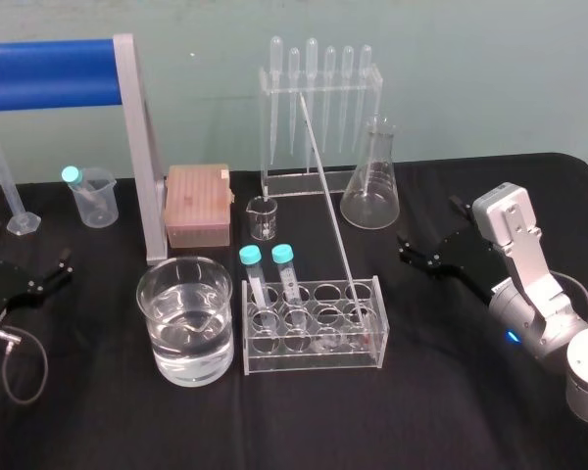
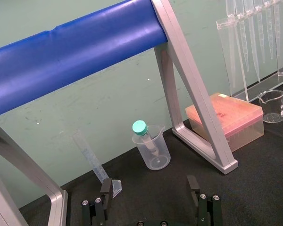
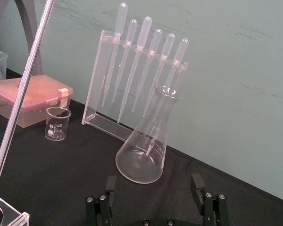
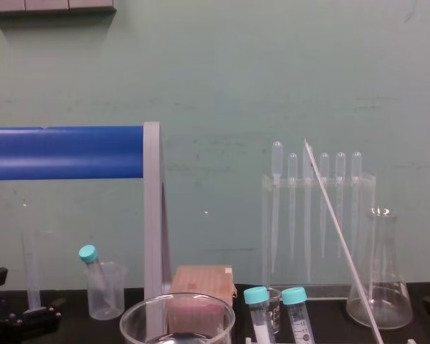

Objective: Hold the thermometer with one hand and immerse one end into the beaker, then reinsert it into the test tube rack.

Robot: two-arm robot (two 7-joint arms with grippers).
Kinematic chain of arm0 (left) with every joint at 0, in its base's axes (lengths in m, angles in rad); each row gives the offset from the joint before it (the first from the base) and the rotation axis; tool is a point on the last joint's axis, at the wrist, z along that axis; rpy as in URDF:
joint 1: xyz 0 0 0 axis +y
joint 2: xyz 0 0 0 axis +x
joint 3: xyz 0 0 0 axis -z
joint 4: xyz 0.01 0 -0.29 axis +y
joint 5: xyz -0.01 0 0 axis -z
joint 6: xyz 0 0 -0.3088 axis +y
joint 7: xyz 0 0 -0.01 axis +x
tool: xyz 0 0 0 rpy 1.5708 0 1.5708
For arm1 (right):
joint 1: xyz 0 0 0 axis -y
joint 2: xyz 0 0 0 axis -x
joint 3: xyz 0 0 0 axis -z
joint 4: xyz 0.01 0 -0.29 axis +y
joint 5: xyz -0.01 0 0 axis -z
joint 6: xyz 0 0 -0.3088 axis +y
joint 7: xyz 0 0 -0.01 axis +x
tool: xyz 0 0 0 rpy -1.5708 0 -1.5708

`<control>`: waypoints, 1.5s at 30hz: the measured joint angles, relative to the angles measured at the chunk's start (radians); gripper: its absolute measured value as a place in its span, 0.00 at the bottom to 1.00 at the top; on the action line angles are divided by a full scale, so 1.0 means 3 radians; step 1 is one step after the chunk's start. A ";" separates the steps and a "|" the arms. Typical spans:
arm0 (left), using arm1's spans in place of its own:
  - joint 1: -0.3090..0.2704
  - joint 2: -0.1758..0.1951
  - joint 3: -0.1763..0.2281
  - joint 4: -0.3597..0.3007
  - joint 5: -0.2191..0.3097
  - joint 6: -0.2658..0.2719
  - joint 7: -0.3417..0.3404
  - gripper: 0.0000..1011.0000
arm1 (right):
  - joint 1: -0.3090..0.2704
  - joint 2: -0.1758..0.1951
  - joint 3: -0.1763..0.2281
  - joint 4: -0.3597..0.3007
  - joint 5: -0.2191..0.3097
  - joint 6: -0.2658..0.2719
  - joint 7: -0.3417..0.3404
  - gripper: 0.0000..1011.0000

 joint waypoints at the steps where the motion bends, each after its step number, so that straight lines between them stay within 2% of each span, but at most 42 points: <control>1: 0.0000 0.0000 0.0000 0.0000 0.0000 0.0000 0.0000 1.00 | 0.0000 0.0000 0.0000 0.0000 0.0000 0.0000 0.0000 0.99; 18: 0.0000 0.0000 0.0000 0.0000 0.0000 0.0000 0.0000 1.00 | -0.0002 -0.0002 0.0007 -0.0001 0.0002 0.0000 0.0004 0.99; 20: 0.0000 0.0000 0.0000 0.0000 0.0000 0.0000 0.0000 1.00 | -0.0040 -0.0016 0.0109 -0.0065 0.0128 -0.0006 0.0066 0.99; 21: 0.0000 0.0000 0.0000 0.0000 0.0000 0.0000 0.0000 1.00 | -0.0040 -0.0016 0.0109 -0.0065 0.0128 -0.0006 0.0066 0.99; 24: 0.0000 0.0000 0.0000 0.0000 0.0000 0.0000 0.0000 1.00 | -0.0113 -0.0034 0.0281 -0.0222 0.0343 -0.0048 0.0155 0.99; 28: 0.0000 0.0000 0.0000 0.0000 0.0000 0.0000 0.0000 1.00 | -0.0157 -0.0055 0.0421 -0.0380 0.0522 -0.0104 0.0231 0.99; 30: 0.0000 0.0000 0.0000 0.0000 0.0000 0.0000 0.0000 1.00 | -0.0175 -0.0089 0.0542 -0.0535 0.0695 -0.0171 0.0332 0.99; 31: 0.0000 0.0000 0.0000 0.0000 0.0000 0.0000 0.0000 1.00 | -0.0175 -0.0089 0.0542 -0.0535 0.0695 -0.0171 0.0332 0.99; 32: 0.0000 0.0000 0.0000 0.0000 0.0000 0.0000 0.0000 1.00 | -0.0172 -0.0106 0.0584 -0.0602 0.0766 -0.0199 0.0388 0.99; 38: 0.0000 0.0000 0.0000 0.0000 0.0000 0.0000 0.0000 1.00 | -0.0056 -0.0201 0.0650 -0.0760 0.1005 -0.0260 0.0701 0.99; 45: 0.0000 0.0000 0.0000 0.0000 0.0000 0.0000 0.0000 1.00 | 0.0148 -0.0360 0.0552 -0.0756 0.1071 -0.0126 0.0899 0.99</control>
